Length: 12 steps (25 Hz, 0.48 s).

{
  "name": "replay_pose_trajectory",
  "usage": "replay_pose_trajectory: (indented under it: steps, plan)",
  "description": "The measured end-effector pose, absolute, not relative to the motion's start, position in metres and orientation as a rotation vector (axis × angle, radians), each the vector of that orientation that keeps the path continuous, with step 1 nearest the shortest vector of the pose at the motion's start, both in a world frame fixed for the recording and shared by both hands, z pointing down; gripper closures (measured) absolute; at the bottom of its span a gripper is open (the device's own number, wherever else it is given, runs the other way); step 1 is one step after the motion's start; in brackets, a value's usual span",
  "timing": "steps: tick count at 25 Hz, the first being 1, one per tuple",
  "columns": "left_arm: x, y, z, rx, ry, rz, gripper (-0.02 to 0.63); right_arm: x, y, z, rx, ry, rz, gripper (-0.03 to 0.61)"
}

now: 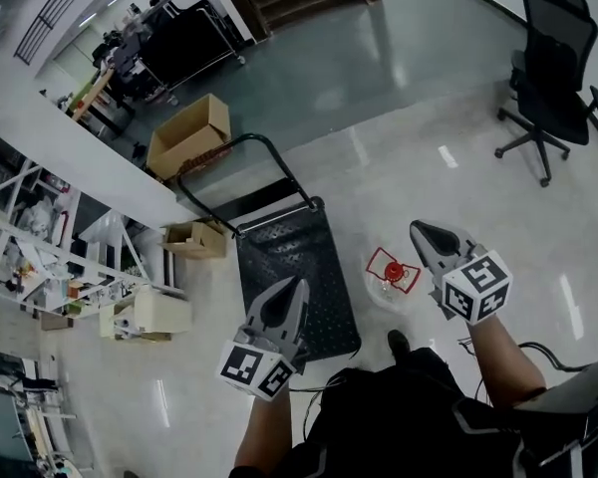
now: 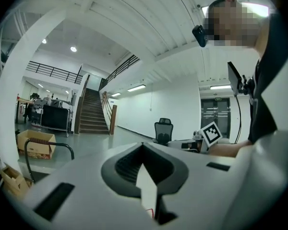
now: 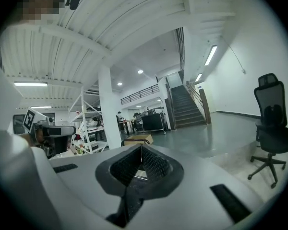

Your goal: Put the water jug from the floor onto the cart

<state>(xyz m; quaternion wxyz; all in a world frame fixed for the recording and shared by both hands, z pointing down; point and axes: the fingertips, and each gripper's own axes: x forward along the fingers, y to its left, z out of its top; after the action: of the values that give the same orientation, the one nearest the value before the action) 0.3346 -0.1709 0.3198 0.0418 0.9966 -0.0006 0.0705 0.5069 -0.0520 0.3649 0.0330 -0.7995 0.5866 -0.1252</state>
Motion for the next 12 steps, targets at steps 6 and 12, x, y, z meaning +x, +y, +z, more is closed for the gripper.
replay_pose_trajectory:
  steps: [6, 12]
  plan:
    - [0.362, -0.193, 0.345, 2.979, -0.021, 0.272, 0.617, 0.535, -0.067, 0.387, -2.462, 1.769, -0.462, 0.575]
    - [0.379, -0.212, 0.392, 2.903, -0.030, 0.360, 0.617, 0.550, -0.086, 0.442, -2.471, 1.782, -0.612, 0.575]
